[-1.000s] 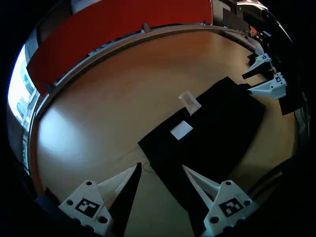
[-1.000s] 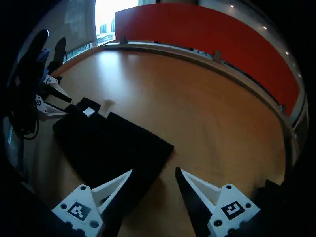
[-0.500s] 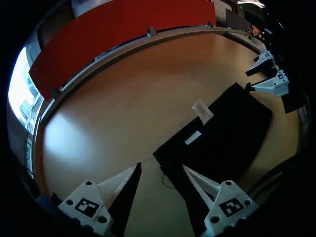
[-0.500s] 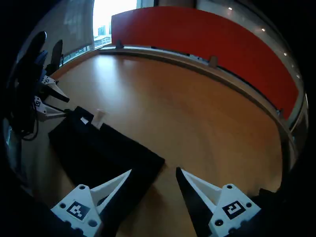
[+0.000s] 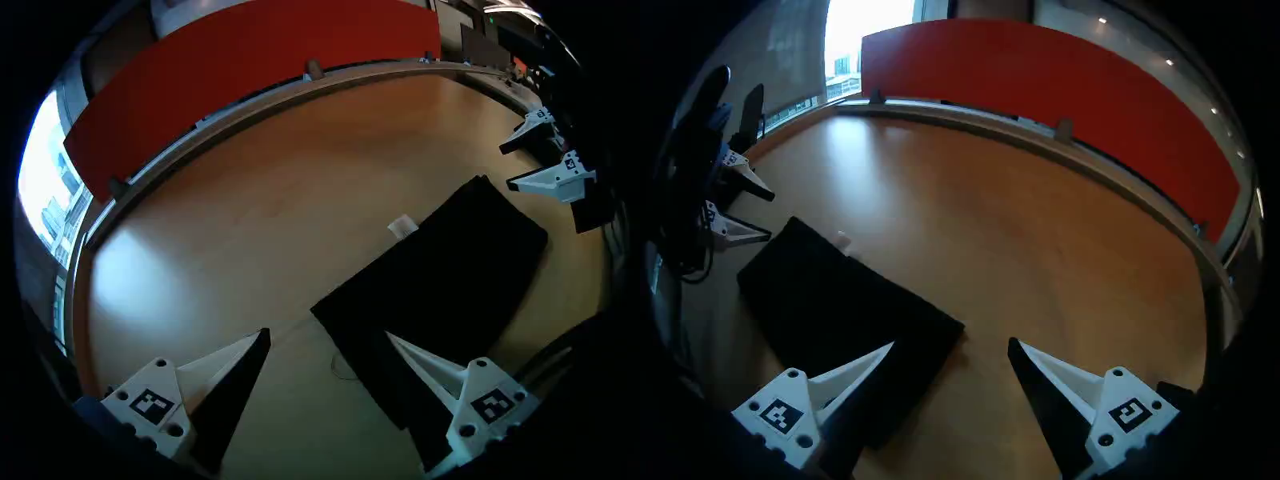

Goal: Fold towel

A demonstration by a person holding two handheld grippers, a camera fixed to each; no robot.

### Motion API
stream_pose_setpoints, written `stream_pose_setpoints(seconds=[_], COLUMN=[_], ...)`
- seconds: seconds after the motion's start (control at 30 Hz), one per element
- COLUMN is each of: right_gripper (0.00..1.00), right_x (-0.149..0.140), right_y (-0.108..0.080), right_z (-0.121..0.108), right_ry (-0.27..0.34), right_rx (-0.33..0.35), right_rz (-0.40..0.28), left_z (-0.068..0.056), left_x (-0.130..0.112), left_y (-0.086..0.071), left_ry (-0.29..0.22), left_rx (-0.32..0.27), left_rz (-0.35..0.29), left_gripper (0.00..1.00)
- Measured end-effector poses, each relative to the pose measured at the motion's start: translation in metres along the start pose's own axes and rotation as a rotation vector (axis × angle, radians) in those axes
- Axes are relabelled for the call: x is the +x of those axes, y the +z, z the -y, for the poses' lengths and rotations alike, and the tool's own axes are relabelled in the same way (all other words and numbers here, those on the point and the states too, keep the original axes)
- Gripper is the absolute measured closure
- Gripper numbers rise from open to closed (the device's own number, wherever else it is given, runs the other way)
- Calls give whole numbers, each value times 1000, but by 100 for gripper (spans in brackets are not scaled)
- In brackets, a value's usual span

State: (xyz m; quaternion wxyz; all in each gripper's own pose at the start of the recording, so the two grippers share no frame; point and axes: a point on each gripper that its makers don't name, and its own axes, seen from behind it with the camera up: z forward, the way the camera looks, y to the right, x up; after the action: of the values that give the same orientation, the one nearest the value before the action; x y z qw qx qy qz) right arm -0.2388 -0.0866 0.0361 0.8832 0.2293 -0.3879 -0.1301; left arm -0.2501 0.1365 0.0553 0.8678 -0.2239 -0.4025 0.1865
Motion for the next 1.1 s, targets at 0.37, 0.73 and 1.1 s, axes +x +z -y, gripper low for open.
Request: stream_pose_setpoints(seconds=[0.37,0.73,1.1], right_gripper=[0,0,0], right_x=[-1,-14,-30], right_y=[-13,-36,-56], right_z=[7,19,33], right_ry=[5,11,18], right_rx=[4,4,2], right_rz=[-14,-22,-25], left_z=[-8,-17,-24], left_x=[-4,-19,-39], left_y=[-12,-30,-45], left_ry=[-15,-51,-76], left_rx=[-8,-14,-16], left_rz=[-3,-7,4], left_gripper=[4,4,4])
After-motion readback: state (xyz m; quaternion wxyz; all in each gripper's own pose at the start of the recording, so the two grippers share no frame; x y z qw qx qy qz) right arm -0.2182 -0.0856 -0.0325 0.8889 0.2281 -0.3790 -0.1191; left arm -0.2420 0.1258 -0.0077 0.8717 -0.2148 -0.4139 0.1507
